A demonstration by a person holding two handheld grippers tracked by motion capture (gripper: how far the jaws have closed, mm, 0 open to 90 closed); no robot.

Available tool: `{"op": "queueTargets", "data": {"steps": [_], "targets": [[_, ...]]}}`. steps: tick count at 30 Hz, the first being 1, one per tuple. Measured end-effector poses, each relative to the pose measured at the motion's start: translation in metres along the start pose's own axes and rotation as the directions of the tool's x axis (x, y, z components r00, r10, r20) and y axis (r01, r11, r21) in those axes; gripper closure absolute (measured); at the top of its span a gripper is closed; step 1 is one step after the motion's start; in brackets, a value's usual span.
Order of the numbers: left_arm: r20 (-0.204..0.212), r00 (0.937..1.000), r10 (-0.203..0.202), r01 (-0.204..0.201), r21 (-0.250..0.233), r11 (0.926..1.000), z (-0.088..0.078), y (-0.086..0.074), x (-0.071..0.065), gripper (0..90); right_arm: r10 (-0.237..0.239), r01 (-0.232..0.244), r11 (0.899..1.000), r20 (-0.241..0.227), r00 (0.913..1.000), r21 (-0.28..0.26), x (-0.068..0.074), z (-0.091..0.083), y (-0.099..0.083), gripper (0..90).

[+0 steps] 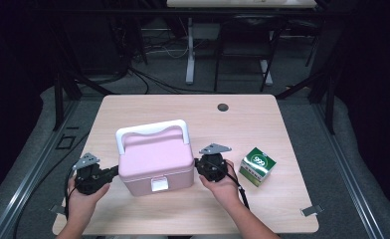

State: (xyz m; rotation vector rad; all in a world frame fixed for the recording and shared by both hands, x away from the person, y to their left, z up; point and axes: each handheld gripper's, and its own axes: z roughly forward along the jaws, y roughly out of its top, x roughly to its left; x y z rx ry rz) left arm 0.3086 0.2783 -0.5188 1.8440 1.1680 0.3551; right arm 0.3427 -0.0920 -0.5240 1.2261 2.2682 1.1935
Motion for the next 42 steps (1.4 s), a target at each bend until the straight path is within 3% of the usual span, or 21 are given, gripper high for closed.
{"op": "queueTargets", "data": {"steps": [22, 39, 42], "targets": [[0.025, 0.9987, 0.044, -0.045, 0.026, 0.9987, 0.003, 0.002, -0.016, 89.9, 0.011, -0.010, 1.000, -0.045, 0.9989, 0.027, 0.004, -0.035, -0.023, 90.0], [0.067, 0.9934, 0.093, -0.096, 0.046, 0.9943, 0.000, -0.003, -0.039, 90.0, 0.028, -0.027, 0.999, -0.027, 0.9993, 0.024, 0.004, -0.061, -0.043, 89.9], [0.073, 0.9938, 0.084, -0.088, 0.051, 0.9948, 0.000, -0.006, -0.042, 89.9, 0.035, -0.035, 0.999, -0.023, 0.9991, 0.025, 0.004, -0.064, -0.045, 89.9]]}}
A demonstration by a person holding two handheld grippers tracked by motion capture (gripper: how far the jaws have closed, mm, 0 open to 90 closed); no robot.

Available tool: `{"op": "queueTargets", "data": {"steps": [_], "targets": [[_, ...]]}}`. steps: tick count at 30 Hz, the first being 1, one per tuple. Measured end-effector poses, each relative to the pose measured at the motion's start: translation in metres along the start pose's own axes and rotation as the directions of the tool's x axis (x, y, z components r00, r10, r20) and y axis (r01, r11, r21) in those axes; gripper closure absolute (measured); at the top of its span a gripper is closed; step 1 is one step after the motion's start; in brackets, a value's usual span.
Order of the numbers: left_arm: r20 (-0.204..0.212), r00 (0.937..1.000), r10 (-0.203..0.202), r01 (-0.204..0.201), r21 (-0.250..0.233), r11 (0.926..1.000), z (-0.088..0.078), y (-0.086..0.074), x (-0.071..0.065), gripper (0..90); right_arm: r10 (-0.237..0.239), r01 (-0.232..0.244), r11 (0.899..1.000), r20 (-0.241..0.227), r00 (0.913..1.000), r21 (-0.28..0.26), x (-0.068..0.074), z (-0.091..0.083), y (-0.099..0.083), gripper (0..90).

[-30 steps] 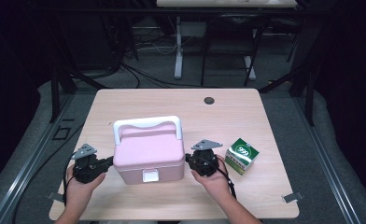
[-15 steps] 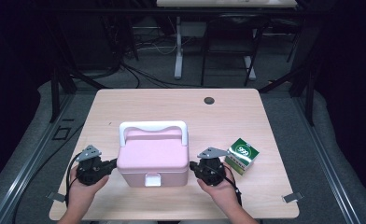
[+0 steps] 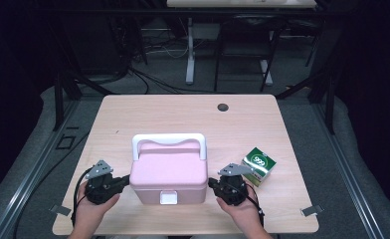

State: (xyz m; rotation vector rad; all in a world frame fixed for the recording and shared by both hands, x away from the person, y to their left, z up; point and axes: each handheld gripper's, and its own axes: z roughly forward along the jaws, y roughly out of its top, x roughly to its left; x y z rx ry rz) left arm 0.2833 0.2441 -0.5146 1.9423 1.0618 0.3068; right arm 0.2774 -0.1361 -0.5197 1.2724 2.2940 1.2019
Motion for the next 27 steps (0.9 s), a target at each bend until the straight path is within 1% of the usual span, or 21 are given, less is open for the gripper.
{"op": "queueTargets", "data": {"steps": [2, 4, 7, 8, 9, 10, 11, 12, 13, 16, 19, 20, 21, 22, 23, 24, 26, 27], "targets": [[0.000, 1.0000, 0.002, -0.002, 0.005, 1.0000, 0.000, -0.001, -0.003, 90.0, -0.002, 0.002, 1.000, -0.001, 1.0000, 0.007, 0.000, -0.003, -0.002, 89.9], [0.005, 0.9999, 0.011, -0.011, 0.006, 0.9999, 0.001, -0.002, -0.004, 90.0, 0.003, -0.003, 1.000, 0.004, 1.0000, -0.004, 0.000, -0.004, -0.004, 89.9], [0.016, 0.9997, 0.017, -0.017, 0.013, 0.9998, 0.002, -0.001, -0.007, 90.0, 0.021, -0.021, 1.000, 0.007, 0.9998, -0.008, -0.002, -0.007, -0.007, 90.0], [0.017, 0.9997, 0.019, -0.019, 0.012, 0.9997, 0.002, -0.001, -0.007, 90.0, 0.030, -0.030, 0.999, -0.010, 0.9995, -0.014, -0.003, -0.008, -0.008, 90.0], [0.018, 0.9996, 0.023, -0.023, 0.014, 0.9996, 0.002, -0.001, -0.008, 89.9, 0.032, -0.032, 0.999, 0.009, 0.9994, -0.011, -0.002, -0.009, -0.009, 90.0], [0.021, 0.9995, 0.022, -0.023, 0.014, 0.9997, 0.003, -0.001, -0.008, 90.0, 0.033, -0.033, 0.999, 0.014, 0.9994, -0.011, -0.002, -0.010, -0.010, 90.0], [0.023, 0.9994, 0.025, -0.025, 0.012, 0.9996, 0.003, -0.001, -0.009, 89.9, 0.036, -0.036, 0.999, -0.001, 0.9993, -0.013, -0.002, -0.011, -0.011, 90.0], [0.025, 0.9993, 0.029, -0.030, 0.017, 0.9994, 0.003, 0.000, -0.009, 89.9, 0.034, -0.034, 0.999, -0.014, 0.9993, -0.015, -0.003, -0.012, -0.012, 90.0], [0.025, 0.9993, 0.028, -0.029, 0.014, 0.9995, 0.003, -0.001, -0.009, 89.9, 0.029, -0.029, 0.999, -0.014, 0.9995, -0.016, -0.002, -0.012, -0.012, 90.0], [0.038, 0.9989, 0.028, -0.028, 0.015, 0.9995, 0.003, -0.001, -0.006, 89.6, 0.004, -0.003, 1.000, 0.004, 1.0000, -0.015, -0.002, -0.012, -0.013, 88.5], [0.046, 0.9987, 0.021, -0.022, 0.018, 0.9996, 0.004, -0.002, -0.004, 85.6, -0.002, 0.002, 1.000, 0.002, 1.0000, -0.010, -0.005, -0.012, -0.013, 85.9], [0.047, 0.9988, 0.017, -0.018, 0.020, 0.9996, 0.005, -0.002, -0.002, 84.7, 0.008, -0.008, 1.000, -0.022, 0.9997, -0.004, -0.008, -0.012, -0.013, 84.3], [0.047, 0.9988, 0.017, -0.018, 0.020, 0.9996, 0.005, -0.002, -0.002, 83.4, 0.008, -0.008, 1.000, -0.022, 0.9997, -0.004, -0.008, -0.012, -0.013, 84.3], [0.041, 0.9990, 0.018, -0.019, 0.020, 0.9996, 0.005, -0.001, -0.001, 81.8, 0.010, -0.010, 1.000, -0.024, 0.9997, -0.009, -0.009, -0.012, -0.013, 81.7], [0.041, 0.9990, 0.018, -0.019, 0.020, 0.9996, 0.005, -0.001, -0.001, 80.9, 0.010, -0.010, 1.000, -0.024, 0.9997, -0.009, -0.009, -0.012, -0.013, 81.7], [0.041, 0.9990, 0.016, -0.017, 0.020, 0.9997, 0.005, -0.001, 0.000, 80.0, 0.013, -0.013, 1.000, -0.022, 0.9997, -0.008, -0.011, -0.012, -0.013, 78.9], [0.044, 0.9989, 0.017, -0.019, 0.028, 0.9994, 0.006, 0.000, 0.002, 77.5, 0.016, -0.016, 1.000, -0.027, 0.9995, -0.014, -0.012, -0.013, -0.013, 76.1], [0.044, 0.9989, 0.017, -0.019, 0.028, 0.9994, 0.006, 0.000, 0.002, 76.2, 0.016, -0.016, 1.000, -0.027, 0.9995, -0.014, -0.012, -0.013, -0.013, 76.1]]}}
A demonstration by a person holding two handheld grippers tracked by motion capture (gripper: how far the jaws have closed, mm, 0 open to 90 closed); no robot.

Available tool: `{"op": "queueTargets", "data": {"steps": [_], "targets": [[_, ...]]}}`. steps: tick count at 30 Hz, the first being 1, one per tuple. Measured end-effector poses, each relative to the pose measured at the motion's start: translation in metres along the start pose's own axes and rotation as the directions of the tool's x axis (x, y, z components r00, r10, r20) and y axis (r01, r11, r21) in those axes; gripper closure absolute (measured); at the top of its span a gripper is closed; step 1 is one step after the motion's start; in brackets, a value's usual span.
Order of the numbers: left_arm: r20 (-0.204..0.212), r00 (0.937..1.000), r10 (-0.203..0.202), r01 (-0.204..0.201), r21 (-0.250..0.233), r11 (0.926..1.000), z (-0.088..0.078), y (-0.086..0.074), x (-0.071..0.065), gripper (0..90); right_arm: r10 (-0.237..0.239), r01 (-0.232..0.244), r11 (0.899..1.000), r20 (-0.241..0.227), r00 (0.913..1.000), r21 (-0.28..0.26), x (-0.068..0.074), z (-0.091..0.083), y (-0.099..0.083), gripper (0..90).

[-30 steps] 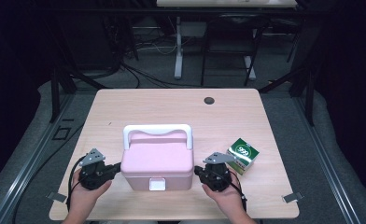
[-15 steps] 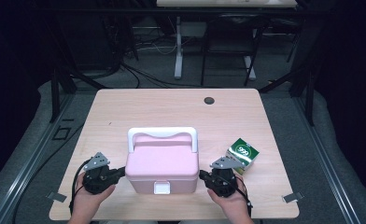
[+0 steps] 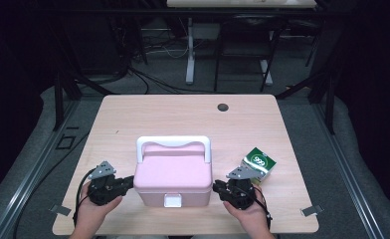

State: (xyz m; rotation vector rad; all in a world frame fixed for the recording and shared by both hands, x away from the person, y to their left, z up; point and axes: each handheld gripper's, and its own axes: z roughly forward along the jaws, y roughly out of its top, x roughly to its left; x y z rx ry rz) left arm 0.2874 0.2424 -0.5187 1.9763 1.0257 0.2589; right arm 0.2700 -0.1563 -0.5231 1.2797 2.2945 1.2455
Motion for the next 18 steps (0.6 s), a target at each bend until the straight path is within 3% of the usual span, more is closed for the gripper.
{"op": "queueTargets", "data": {"steps": [4, 9, 18], "targets": [[-0.007, 1.0000, 0.000, 0.000, 0.008, 1.0000, 0.000, 0.001, 0.003, 69.8, -0.006, 0.007, 1.000, 0.026, 0.9996, -0.005, -0.003, -0.002, 0.000, 68.6], [-0.018, 0.9998, -0.004, 0.004, -0.002, 1.0000, -0.004, 0.004, 0.003, 62.0, -0.012, 0.013, 1.000, 0.027, 0.9996, -0.022, -0.005, -0.007, 0.000, 58.4], [-0.010, 0.9999, 0.010, -0.010, 0.000, 0.9999, -0.013, 0.016, 0.006, 56.3, -0.020, 0.020, 0.999, 0.013, 0.9997, -0.026, -0.008, -0.011, 0.012, 52.8]]}}
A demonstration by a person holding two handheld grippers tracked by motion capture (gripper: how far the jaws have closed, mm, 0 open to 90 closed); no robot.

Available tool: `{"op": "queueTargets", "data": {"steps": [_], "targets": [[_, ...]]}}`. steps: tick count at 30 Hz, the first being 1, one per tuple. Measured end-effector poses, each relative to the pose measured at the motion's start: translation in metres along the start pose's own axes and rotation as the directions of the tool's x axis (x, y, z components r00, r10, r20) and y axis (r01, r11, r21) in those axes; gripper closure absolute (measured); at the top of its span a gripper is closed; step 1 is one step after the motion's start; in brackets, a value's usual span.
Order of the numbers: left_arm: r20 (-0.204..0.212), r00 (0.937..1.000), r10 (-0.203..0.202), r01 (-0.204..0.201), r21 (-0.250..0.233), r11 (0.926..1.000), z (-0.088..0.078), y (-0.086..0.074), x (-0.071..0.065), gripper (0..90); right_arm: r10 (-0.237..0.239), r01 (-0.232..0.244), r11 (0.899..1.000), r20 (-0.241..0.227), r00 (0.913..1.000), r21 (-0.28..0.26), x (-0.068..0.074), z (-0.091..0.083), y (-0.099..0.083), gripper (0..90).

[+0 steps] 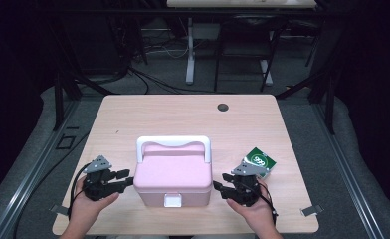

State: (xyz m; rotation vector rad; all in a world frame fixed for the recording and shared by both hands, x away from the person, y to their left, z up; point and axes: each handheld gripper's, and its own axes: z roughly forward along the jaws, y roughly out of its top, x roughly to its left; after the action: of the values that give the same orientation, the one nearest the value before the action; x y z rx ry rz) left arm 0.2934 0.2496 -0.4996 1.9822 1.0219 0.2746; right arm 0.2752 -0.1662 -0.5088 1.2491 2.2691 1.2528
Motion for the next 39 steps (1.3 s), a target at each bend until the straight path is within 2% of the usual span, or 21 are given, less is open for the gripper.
{"op": "queueTargets", "data": {"steps": [6, 12, 15, 19, 21, 22, 23, 24, 26, 27, 31, 32, 35, 36, 39], "targets": [[0.032, 0.9995, -0.003, 0.003, 0.003, 1.0000, -0.011, 0.018, 0.007, 52.7, -0.002, 0.002, 1.000, -0.010, 0.9999, 0.009, -0.004, -0.008, 0.017, 52.1], [0.039, 0.9991, 0.020, -0.019, -0.009, 0.9998, -0.024, 0.035, 0.005, 52.7, -0.009, 0.009, 1.000, -0.015, 0.9999, 0.007, -0.009, -0.018, 0.034, 52.1], [0.037, 0.9990, 0.025, -0.025, -0.013, 0.9996, -0.027, 0.044, 0.003, 52.7, 0.005, -0.004, 1.000, -0.050, 0.9987, 0.011, -0.011, -0.022, 0.043, 52.1], [0.054, 0.9978, 0.038, -0.037, -0.014, 0.9992, -0.030, 0.056, -0.001, 52.7, 0.006, -0.006, 1.000, -0.062, 0.9981, 0.012, -0.013, -0.025, 0.053, 52.1], [0.062, 0.9974, 0.036, -0.036, -0.012, 0.9993, -0.030, 0.058, -0.001, 52.6, 0.005, -0.004, 1.000, -0.061, 0.9981, 0.013, -0.013, -0.026, 0.055, 52.1], [0.068, 0.9971, 0.034, -0.033, -0.010, 0.9994, -0.030, 0.060, -0.001, 52.5, 0.005, -0.004, 1.000, -0.084, 0.9964, 0.010, -0.013, -0.026, 0.058, 52.1], [0.076, 0.9965, 0.033, -0.033, -0.004, 0.9995, -0.028, 0.064, -0.002, 52.5, 0.005, -0.004, 1.000, -0.076, 0.9971, 0.013, -0.013, -0.026, 0.062, 52.1], [0.082, 0.9962, 0.031, -0.031, -0.005, 0.9995, -0.027, 0.066, -0.002, 52.5, 0.010, -0.009, 1.000, -0.095, 0.9954, 0.011, -0.013, -0.026, 0.064, 52.1], [0.086, 0.9958, 0.031, -0.031, -0.005, 0.9995, -0.026, 0.067, -0.002, 52.6, 0.003, -0.002, 1.000, -0.082, 0.9966, 0.013, -0.013, -0.026, 0.066, 52.1], [0.092, 0.9954, 0.026, -0.026, 0.002, 0.9997, -0.023, 0.069, -0.002, 52.6, 0.004, -0.003, 1.000, -0.098, 0.9952, 0.006, -0.012, -0.024, 0.070, 52.1], [0.094, 0.9952, 0.028, -0.029, 0.008, 0.9995, -0.016, 0.073, -0.003, 52.9, -0.014, 0.015, 1.000, -0.115, 0.9933, 0.008, -0.009, -0.020, 0.074, 52.1], [0.096, 0.9951, 0.026, -0.027, 0.010, 0.9996, -0.014, 0.074, -0.004, 52.9, -0.017, 0.019, 1.000, -0.099, 0.9949, 0.012, -0.008, -0.018, 0.075, 52.1], [0.100, 0.9946, 0.027, -0.028, 0.013, 0.9995, -0.009, 0.075, -0.005, 53.4, -0.024, 0.025, 1.000, -0.131, 0.9911, 0.006, -0.008, -0.013, 0.078, 52.1], [0.102, 0.9944, 0.026, -0.028, 0.017, 0.9995, -0.008, 0.076, -0.006, 53.7, -0.025, 0.025, 1.000, -0.124, 0.9920, 0.004, -0.007, -0.011, 0.078, 52.1], [0.096, 0.9947, 0.035, -0.037, 0.018, 0.9991, -0.004, 0.077, -0.007, 54.3, -0.027, 0.028, 1.000, -0.147, 0.9887, 0.006, -0.005, -0.006, 0.080, 52.2]]}}
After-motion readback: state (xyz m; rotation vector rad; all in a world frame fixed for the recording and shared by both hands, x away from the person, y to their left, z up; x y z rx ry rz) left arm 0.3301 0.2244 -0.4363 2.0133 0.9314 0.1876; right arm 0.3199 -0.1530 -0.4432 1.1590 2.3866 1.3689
